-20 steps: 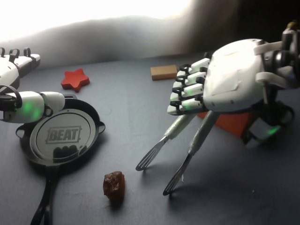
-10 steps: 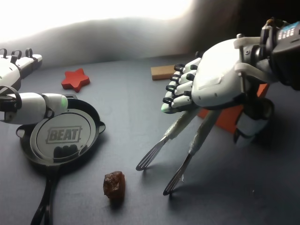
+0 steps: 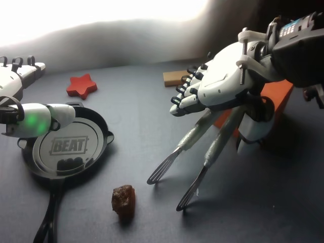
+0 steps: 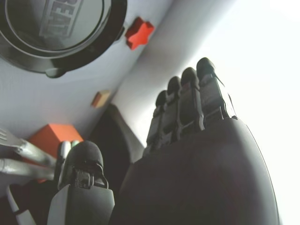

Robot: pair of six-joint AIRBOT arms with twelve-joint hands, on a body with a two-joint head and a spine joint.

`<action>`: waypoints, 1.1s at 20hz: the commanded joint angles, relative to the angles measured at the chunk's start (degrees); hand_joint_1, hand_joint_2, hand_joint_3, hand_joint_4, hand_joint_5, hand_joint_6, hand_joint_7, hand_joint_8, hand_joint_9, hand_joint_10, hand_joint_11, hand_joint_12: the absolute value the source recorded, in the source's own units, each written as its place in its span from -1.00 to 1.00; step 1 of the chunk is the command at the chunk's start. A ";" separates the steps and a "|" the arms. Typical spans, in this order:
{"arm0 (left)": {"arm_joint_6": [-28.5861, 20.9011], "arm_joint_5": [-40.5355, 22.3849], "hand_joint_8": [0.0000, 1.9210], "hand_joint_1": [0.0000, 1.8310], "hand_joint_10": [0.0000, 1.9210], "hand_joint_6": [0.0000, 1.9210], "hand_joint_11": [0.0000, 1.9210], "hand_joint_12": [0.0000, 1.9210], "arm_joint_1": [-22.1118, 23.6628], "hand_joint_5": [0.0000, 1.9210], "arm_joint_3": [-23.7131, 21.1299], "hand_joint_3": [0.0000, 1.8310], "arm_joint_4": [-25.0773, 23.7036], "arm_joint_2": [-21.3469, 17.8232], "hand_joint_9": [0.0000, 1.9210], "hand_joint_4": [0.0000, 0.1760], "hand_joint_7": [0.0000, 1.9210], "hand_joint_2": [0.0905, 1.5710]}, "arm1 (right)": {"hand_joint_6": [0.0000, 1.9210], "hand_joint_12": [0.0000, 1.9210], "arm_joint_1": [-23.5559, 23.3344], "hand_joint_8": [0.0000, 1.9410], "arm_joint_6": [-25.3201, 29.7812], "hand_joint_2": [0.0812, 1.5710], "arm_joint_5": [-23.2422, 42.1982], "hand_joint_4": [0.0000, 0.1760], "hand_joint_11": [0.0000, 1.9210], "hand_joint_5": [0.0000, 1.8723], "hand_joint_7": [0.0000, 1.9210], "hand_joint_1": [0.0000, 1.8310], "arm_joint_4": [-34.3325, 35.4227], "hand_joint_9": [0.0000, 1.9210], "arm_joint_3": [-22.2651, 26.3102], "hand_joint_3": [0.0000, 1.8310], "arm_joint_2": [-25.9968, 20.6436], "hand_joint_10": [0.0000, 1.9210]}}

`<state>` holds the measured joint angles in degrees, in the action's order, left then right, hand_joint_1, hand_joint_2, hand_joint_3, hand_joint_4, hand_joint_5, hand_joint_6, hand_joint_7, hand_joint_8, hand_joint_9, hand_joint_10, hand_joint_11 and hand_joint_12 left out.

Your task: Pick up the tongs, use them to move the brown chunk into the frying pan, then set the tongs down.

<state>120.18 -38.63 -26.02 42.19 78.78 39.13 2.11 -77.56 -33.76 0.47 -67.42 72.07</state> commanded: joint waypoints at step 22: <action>0.56 -4.48 -1.00 -1.00 -1.00 -1.00 -1.00 -0.89 0.43 -1.00 0.36 -1.00 -2.18 -0.53 -0.96 -1.00 -0.94 0.50 | -1.00 -1.00 3.94 -1.00 -2.75 0.12 5.51 -1.00 -1.00 -1.00 -1.00 -0.01 -0.71 -1.00 -5.56 -0.99 6.09 -1.00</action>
<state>120.46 -39.46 -26.00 42.37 79.42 39.13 6.28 -79.90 -32.62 -0.05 -72.93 78.39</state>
